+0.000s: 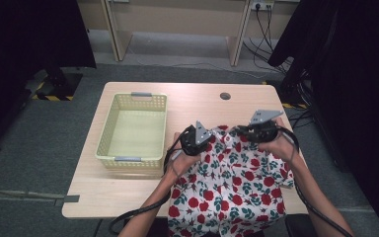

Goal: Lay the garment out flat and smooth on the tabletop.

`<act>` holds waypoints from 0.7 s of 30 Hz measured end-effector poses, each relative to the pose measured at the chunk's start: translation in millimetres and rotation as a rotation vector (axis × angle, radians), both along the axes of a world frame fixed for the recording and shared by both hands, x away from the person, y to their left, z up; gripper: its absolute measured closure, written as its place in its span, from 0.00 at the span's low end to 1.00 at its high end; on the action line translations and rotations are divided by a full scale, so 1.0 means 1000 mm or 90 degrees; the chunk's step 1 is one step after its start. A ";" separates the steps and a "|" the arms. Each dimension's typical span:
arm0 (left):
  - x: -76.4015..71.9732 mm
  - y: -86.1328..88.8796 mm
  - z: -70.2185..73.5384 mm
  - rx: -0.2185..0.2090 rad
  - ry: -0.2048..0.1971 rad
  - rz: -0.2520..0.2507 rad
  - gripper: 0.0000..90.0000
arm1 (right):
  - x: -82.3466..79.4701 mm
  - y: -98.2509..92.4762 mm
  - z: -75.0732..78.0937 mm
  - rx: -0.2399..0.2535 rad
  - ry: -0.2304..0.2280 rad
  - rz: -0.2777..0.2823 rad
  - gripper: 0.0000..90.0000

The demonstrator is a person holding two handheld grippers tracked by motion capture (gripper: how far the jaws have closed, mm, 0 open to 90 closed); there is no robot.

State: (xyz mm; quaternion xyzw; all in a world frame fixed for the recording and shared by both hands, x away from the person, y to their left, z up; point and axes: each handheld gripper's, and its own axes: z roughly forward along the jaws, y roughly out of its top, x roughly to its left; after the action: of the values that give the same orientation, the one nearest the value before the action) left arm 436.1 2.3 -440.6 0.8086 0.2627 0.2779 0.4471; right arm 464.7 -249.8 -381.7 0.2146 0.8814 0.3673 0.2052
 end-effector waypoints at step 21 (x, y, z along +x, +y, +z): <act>-0.015 0.000 -0.023 -0.001 0.152 -0.001 0.51 | -0.015 -0.003 -0.074 -0.047 0.099 -0.054 0.72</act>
State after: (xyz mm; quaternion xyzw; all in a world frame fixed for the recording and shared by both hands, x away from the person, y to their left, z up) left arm 420.7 2.0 -464.0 0.8359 0.3135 0.1792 0.4133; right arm 449.5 -252.4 -455.7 0.2719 0.8978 0.3076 0.1594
